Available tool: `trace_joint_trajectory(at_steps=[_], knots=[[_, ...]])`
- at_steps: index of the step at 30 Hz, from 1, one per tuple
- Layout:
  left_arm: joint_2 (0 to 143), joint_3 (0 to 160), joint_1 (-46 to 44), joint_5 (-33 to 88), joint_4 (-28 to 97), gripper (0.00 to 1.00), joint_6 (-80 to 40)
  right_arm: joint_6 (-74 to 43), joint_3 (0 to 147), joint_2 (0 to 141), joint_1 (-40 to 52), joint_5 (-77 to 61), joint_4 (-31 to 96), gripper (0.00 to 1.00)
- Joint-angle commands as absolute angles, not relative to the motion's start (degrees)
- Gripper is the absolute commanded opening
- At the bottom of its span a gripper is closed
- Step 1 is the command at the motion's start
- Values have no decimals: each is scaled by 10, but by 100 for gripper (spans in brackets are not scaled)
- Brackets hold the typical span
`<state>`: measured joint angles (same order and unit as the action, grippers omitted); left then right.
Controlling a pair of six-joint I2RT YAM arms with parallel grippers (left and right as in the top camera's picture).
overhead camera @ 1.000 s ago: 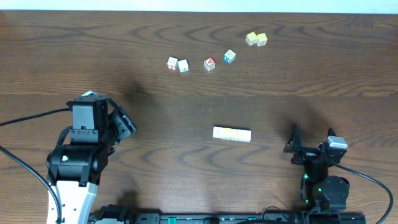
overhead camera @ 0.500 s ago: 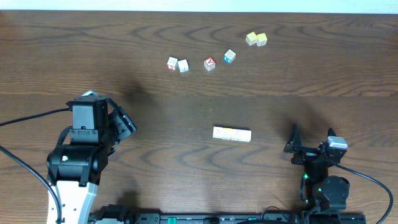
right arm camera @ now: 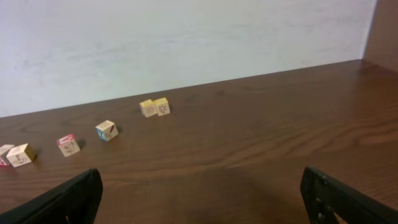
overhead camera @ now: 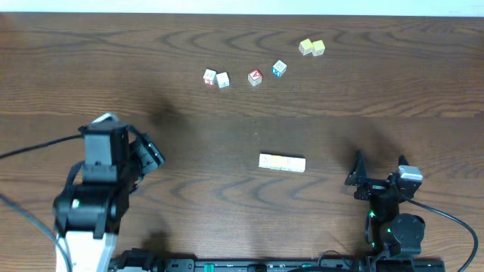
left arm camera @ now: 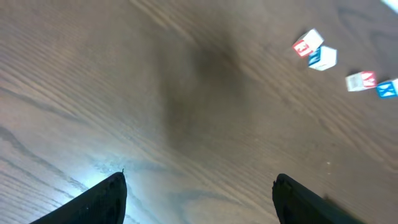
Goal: Lift 4 blocks
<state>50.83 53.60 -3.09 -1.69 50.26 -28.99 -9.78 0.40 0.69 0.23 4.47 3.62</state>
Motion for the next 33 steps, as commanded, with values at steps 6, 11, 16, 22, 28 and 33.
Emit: trace_joint_trajectory(at_steps=[6,11,16,22,28,33], knots=[[330,427,-29,-20,449,76,-215,-89,3,3,-3,41,39,99],[192,343,-27,-22,397,75,-160,-89,3,3,-3,41,39,99],[145,282,-27,-26,347,76,-161,-89,3,3,-3,41,39,99],[87,185,-11,-23,209,76,-161,-89,3,3,-3,41,39,99],[45,116,-9,-20,78,75,-156,-89,3,3,-3,41,39,99],[8,58,-9,-15,-6,76,-152,-89,3,3,-3,41,39,99]])
